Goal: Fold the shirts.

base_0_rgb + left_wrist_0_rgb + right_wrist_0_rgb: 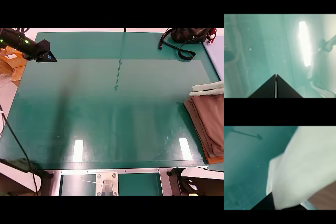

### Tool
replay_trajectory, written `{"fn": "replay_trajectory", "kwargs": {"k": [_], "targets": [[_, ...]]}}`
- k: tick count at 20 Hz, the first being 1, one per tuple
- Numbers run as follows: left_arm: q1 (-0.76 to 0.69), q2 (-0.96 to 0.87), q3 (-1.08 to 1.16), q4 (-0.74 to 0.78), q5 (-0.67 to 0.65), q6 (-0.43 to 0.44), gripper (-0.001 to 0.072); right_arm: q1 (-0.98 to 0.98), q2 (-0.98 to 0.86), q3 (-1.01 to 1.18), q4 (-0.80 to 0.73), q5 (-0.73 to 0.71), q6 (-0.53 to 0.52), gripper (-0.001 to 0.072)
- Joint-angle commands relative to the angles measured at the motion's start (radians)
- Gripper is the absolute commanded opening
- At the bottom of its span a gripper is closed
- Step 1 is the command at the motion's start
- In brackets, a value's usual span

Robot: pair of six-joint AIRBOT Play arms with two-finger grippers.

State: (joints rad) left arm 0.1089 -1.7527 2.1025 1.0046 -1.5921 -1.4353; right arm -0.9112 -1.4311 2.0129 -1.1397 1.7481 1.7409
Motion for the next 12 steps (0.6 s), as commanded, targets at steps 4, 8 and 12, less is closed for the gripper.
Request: {"fn": "replay_trajectory", "kwargs": {"k": [4,8,12], "targets": [[0.000,0.001,0.001,-0.044,-0.025,-0.004,0.0027,-0.011,0.178,-0.224,-0.363,0.094,0.016,0.0015],[0.000,0.001,0.001,-0.044,-0.023,-0.003,0.0027,-0.011,0.218,-0.516,-0.475,0.081,0.017,0.0015],[0.000,0.001,0.001,-0.044,-0.034,0.000,0.0027,-0.011,0.215,-0.771,-0.542,0.011,0.018,0.0653]]}}
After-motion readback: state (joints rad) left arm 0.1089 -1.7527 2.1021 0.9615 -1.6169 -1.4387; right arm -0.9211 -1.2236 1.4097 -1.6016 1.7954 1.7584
